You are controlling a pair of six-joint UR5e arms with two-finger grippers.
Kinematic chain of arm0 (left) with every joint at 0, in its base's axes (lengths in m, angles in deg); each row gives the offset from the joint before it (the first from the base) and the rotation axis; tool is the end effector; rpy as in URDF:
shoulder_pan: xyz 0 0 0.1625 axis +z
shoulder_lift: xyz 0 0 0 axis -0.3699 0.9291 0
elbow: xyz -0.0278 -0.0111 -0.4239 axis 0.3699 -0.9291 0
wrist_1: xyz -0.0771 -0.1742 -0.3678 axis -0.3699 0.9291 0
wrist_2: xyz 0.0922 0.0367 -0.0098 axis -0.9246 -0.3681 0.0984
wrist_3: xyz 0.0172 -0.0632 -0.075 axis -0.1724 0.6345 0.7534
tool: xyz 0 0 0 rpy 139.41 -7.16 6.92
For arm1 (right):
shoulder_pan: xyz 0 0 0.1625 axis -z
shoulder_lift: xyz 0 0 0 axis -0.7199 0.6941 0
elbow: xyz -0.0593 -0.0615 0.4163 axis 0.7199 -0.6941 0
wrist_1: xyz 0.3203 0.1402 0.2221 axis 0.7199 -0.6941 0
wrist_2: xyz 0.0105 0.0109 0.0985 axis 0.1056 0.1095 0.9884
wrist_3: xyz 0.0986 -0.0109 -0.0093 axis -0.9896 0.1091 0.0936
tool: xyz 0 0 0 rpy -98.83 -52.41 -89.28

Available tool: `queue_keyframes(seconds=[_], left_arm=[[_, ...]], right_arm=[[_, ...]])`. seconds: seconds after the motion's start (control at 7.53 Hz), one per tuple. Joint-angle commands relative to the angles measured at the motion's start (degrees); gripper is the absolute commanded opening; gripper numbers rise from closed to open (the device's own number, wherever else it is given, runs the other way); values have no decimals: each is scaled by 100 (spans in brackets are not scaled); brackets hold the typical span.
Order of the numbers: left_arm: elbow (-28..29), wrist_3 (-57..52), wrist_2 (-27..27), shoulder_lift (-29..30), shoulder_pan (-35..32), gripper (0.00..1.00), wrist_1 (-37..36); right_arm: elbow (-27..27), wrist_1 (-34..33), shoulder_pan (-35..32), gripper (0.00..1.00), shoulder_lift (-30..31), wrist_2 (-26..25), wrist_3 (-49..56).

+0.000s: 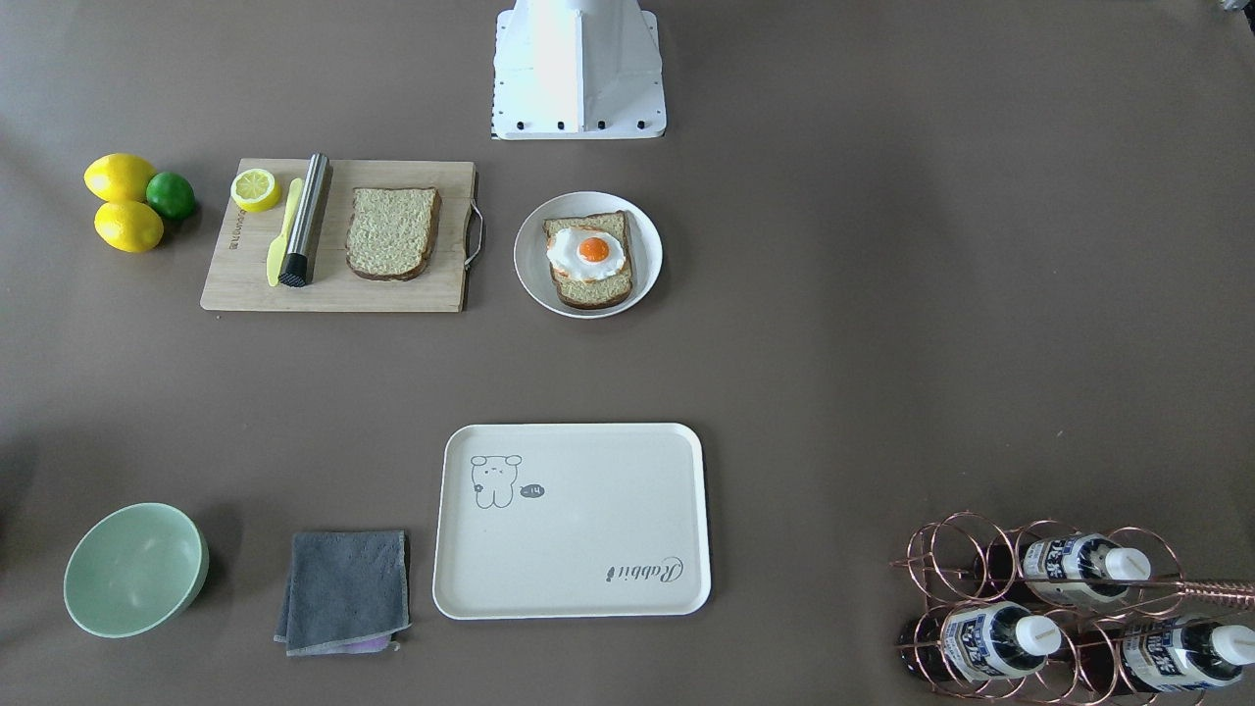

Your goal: Make sandwich and place on tray

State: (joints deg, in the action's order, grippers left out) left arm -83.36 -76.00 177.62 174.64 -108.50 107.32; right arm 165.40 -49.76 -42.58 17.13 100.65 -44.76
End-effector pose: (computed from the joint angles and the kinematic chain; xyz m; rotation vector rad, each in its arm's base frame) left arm -0.0439 -0.4942 0.5883 0.1981 0.6655 0.2106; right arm 0.0477 -0.4514 0.6328 -0.0063 -0.8489 -0.0382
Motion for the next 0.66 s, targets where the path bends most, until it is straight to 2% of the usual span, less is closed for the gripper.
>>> queue_keyframes(seconds=[0.0,0.53], left_arm=[[-21,0,0,-9,4,98,5],[-83,26,70,-9,187,98,5]], right_arm=[[-12,-8,3,100,0,-38,-2],[31,-8,3,100,-166,6,-99]])
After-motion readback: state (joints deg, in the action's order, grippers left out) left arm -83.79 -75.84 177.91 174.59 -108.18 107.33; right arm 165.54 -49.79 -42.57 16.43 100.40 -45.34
